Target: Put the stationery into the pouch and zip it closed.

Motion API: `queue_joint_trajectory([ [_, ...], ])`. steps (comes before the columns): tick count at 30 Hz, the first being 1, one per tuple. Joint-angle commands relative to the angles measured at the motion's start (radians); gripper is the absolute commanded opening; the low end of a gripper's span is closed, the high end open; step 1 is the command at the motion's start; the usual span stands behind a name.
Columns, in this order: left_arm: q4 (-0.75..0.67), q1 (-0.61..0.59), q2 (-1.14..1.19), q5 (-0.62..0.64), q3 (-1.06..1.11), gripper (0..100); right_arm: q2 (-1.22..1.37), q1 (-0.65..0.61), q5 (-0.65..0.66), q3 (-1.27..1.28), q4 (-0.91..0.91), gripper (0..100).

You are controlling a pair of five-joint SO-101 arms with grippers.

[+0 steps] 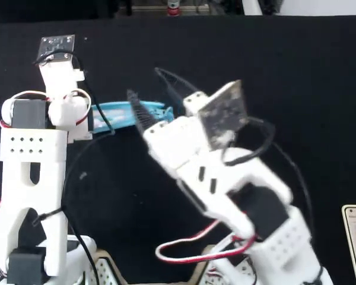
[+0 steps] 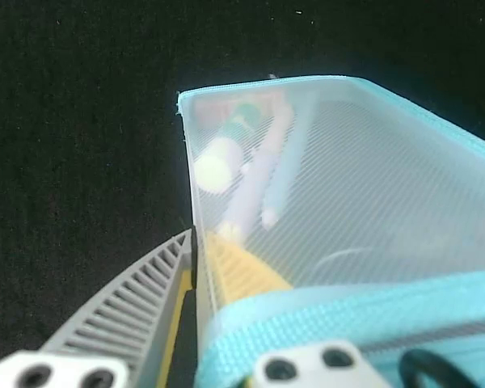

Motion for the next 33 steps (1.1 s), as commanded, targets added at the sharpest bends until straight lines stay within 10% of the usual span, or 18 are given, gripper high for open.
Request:
queue_joint_trajectory([
  [1, 0.009, -0.018, 0.011, 0.0, 0.038, 3, 0.008, 0.176, 0.002, -0.128, 0.187, 8.8],
  [17, 0.009, -0.016, 0.011, 0.0, 0.038, 3, 0.151, 0.612, -0.19, 0.203, 0.198, 13.7],
  [33, 0.009, -0.01, 0.011, -0.002, 0.038, 3, 1.15, 0.738, -0.304, -0.38, 0.196, 12.7],
])
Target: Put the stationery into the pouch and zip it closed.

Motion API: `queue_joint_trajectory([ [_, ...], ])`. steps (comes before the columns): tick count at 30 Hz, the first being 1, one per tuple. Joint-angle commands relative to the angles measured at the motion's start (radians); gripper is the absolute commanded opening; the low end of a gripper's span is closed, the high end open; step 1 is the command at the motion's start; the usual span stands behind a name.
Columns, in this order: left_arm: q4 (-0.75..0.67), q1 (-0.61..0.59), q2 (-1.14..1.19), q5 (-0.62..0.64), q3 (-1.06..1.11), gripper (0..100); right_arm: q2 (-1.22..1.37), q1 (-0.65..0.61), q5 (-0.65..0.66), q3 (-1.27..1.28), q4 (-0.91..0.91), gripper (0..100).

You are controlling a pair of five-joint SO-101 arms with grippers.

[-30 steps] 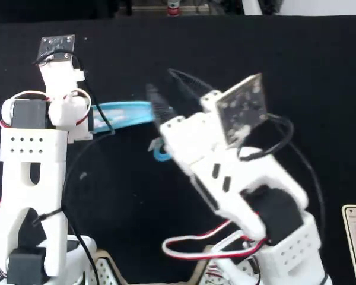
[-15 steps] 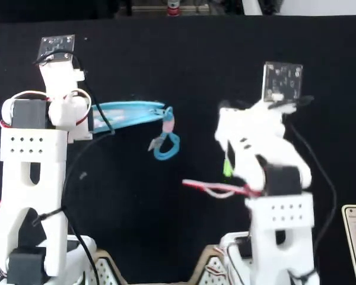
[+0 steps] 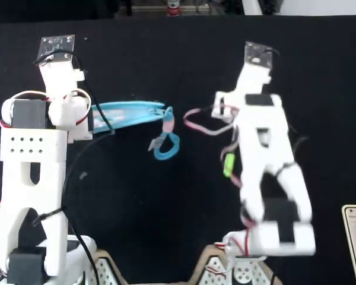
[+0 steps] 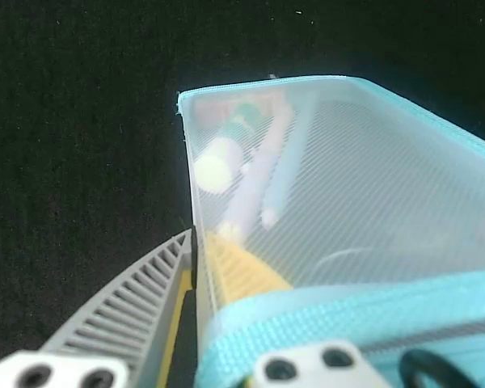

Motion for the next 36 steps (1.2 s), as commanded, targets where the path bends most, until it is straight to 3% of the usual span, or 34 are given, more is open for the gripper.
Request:
queue_joint_trajectory([
  [1, 0.009, -0.01, 0.011, -0.002, 0.038, 3, 0.211, 0.095, -0.041, -0.285, 0.044, 12.7],
  [11, 0.009, -0.01, 0.011, 0.0, 0.038, 3, 0.59, 0.095, -0.034, -0.679, 0.206, 12.7],
  [23, 0.008, -0.01, 0.011, -0.002, 0.054, 3, 0.906, 0.086, -0.031, -1.135, 0.528, 12.3],
  [27, 0.008, -0.01, 0.011, 0.0, 0.054, 3, 0.981, 0.087, 0.103, -1.303, 0.647, 0.5],
  [31, 0.0, -0.01, 0.011, 0.002, 0.054, 3, 1.02, 0.071, 0.192, -1.452, 0.821, 1.2],
  [36, -0.037, -0.01, 0.011, 0.002, 0.085, 3, 1.007, 0.038, 0.354, -1.368, 0.829, 1.0],
])
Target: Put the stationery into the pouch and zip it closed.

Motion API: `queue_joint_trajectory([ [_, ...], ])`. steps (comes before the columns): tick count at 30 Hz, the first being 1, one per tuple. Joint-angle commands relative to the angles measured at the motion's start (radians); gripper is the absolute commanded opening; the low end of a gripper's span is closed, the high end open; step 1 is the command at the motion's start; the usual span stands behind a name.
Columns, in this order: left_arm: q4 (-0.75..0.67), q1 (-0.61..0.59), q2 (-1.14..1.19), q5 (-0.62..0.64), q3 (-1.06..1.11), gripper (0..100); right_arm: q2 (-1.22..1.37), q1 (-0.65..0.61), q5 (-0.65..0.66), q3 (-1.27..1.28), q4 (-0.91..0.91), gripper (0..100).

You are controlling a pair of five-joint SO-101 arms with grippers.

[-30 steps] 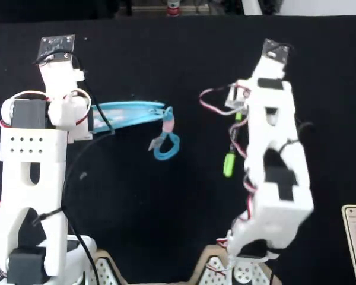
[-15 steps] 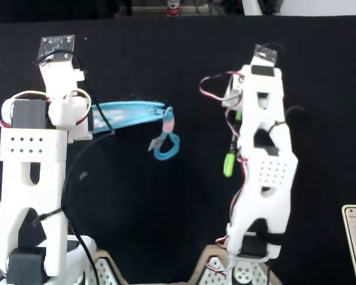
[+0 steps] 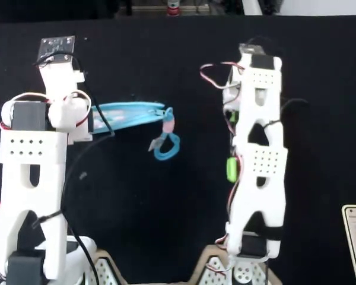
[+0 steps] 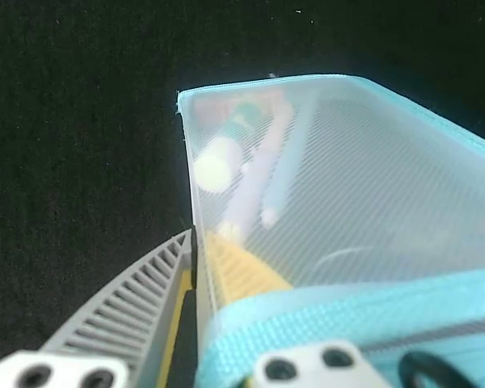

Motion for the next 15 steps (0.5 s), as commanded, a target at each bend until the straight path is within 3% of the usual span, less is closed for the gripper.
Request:
queue_joint_trajectory([
  [1, -0.029, -0.01, 0.011, 0.002, 0.067, 3, -0.039, -0.052, 0.153, 0.045, 0.037, 1.0],
  [10, -0.028, -0.01, 0.011, 0.0, 0.065, 3, -0.278, -0.137, 0.356, 0.475, 0.015, 1.1],
  [15, -0.028, -0.01, 0.011, 0.0, 0.067, 3, -0.456, -0.14, 0.466, 0.808, -0.164, 1.1],
])
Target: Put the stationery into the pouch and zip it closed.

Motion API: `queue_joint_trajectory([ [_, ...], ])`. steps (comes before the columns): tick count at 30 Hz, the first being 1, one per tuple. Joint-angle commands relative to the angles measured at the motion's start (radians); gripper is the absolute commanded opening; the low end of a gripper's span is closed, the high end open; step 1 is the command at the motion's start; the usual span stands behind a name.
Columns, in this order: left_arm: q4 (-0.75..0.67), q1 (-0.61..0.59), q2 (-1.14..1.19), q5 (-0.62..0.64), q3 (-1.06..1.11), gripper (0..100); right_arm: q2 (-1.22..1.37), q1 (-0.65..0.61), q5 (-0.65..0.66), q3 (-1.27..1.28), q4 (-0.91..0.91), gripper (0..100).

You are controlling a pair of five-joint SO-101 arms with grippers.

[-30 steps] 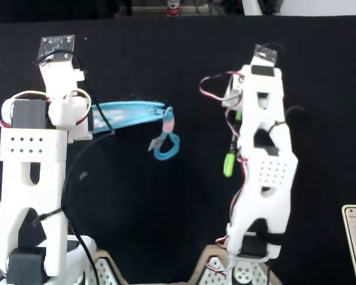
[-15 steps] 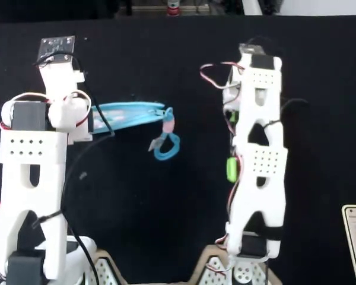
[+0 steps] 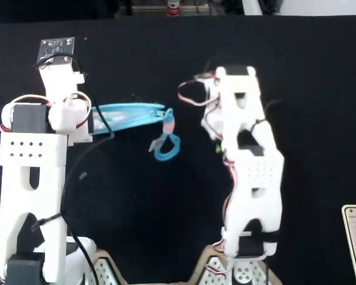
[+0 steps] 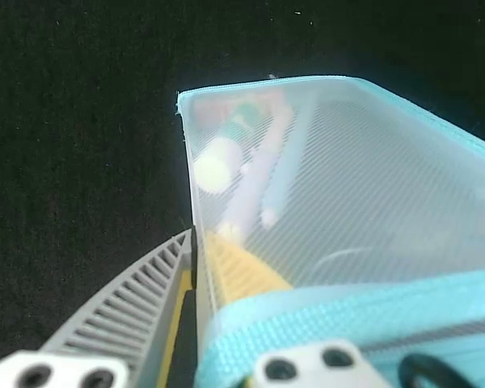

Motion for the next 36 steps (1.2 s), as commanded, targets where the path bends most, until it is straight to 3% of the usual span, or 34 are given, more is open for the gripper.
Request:
queue_joint_trajectory([
  [1, 0.0, -0.01, 0.011, 0.0, 0.039, 3, -0.22, -0.009, 0.092, 0.28, -0.164, 1.2],
  [3, 0.0, -0.01, 0.011, 0.0, 0.039, 3, -0.275, -0.009, 0.129, 0.367, -0.212, 2.4],
  [9, 0.0, -0.012, 0.011, 0.0, 0.039, 3, -0.278, -0.006, 0.21, 0.397, -0.186, 19.9],
  [17, 0.0, -0.016, 0.011, 0.0, 0.039, 3, -0.142, -0.006, 0.227, 0.335, -0.184, 11.9],
  [20, 0.0, -0.016, 0.011, 0.0, 0.039, 3, -0.136, -0.003, 0.222, 0.314, -0.166, 0.7],
  [22, 0.0, -0.016, 0.011, 0.0, 0.039, 3, -0.165, -0.003, 0.222, 0.302, -0.121, 1.5],
  [29, 0.0, -0.018, 0.011, 0.0, 0.039, 3, -0.476, -0.009, 0.216, 0.321, 0.031, 1.1],
  [36, 0.0, -0.018, 0.011, 0.0, 0.039, 3, -0.895, -0.064, 0.127, 0.44, -0.003, 1.1],
])
